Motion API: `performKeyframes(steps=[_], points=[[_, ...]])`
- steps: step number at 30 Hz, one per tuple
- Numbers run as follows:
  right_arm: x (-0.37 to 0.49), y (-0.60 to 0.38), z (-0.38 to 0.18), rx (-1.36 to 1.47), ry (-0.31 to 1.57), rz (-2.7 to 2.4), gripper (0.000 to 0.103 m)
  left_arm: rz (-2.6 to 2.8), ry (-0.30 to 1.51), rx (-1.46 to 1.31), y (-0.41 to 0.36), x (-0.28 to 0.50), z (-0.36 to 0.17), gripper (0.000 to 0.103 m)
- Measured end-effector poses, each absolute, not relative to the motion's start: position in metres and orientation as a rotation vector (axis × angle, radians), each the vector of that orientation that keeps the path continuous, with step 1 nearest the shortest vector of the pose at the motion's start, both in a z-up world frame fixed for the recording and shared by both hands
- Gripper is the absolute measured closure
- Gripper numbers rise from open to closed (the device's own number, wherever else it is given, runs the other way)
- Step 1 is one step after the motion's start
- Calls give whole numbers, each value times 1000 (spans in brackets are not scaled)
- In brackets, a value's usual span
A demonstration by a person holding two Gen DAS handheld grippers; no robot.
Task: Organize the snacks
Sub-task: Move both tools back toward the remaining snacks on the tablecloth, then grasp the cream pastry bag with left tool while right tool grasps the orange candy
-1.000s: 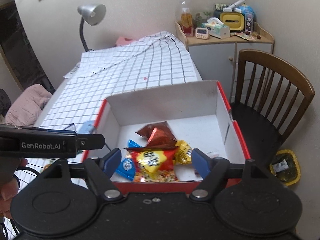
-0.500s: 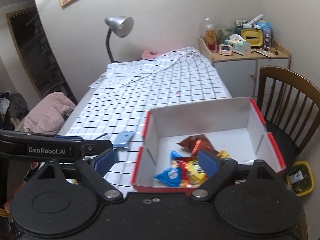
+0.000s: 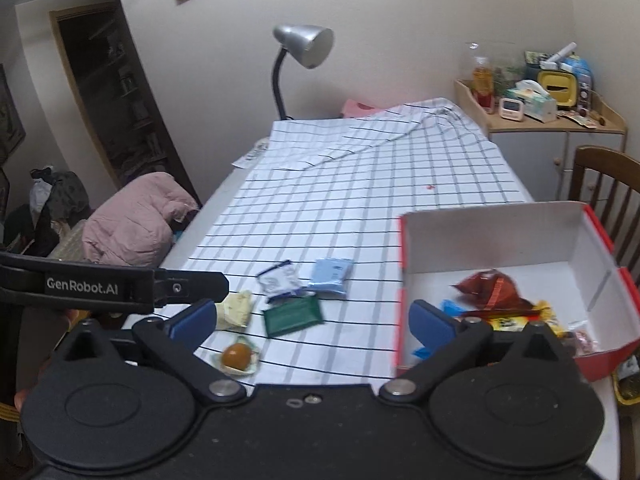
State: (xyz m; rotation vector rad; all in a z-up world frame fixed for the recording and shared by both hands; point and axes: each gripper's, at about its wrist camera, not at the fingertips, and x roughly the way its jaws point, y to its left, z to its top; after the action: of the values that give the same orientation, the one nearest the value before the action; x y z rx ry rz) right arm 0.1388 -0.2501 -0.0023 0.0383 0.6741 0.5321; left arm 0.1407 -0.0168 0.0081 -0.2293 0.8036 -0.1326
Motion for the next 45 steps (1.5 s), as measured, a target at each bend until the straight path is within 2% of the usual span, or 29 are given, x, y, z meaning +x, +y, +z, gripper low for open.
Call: performKeyframes(steps=[2,15,29,42,45], points=[[136,-237,-4,29,669,541,0,-114,802,-240,-1,138,6,1],[146,-160,-46,-4,759,557,1,66,868,-265,90,154,-29,1],[174,-103,-108,-102,885,579,6,48,977,-204,98,203,-90,1],[206,-78,-152,-163,1012,593,28,43,1048,-182,87,247,-128,2],[207,-75,-159,-166,1031,601,33,43,1064,-184,87,252,-134,14]])
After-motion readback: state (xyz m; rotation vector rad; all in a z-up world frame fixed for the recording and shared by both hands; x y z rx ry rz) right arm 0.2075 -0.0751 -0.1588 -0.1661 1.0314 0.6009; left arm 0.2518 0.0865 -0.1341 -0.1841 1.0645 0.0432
